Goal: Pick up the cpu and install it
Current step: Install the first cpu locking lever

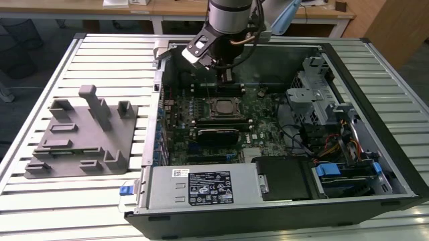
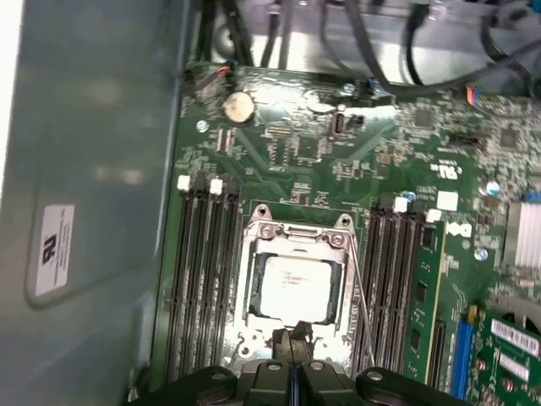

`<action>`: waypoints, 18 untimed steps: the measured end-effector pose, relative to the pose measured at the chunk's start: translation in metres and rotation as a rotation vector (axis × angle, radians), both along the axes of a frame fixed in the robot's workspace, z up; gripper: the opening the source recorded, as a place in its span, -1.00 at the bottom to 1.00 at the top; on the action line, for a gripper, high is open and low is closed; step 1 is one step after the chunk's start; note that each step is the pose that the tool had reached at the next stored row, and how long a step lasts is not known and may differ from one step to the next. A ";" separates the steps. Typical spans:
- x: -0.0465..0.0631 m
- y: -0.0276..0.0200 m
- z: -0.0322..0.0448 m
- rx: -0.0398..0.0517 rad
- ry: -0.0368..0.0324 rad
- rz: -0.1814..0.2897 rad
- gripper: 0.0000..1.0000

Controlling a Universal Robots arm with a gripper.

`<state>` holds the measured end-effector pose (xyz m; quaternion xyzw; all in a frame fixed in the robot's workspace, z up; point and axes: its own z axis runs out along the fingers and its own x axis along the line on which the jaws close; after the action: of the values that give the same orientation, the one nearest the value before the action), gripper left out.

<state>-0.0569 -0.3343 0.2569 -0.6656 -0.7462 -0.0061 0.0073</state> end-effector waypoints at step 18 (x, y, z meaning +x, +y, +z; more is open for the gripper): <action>0.000 0.0000 -0.0023 0.0000 0.0001 0.252 -0.79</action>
<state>-0.0572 -0.3343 0.2546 -0.5664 -0.8241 -0.0051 0.0080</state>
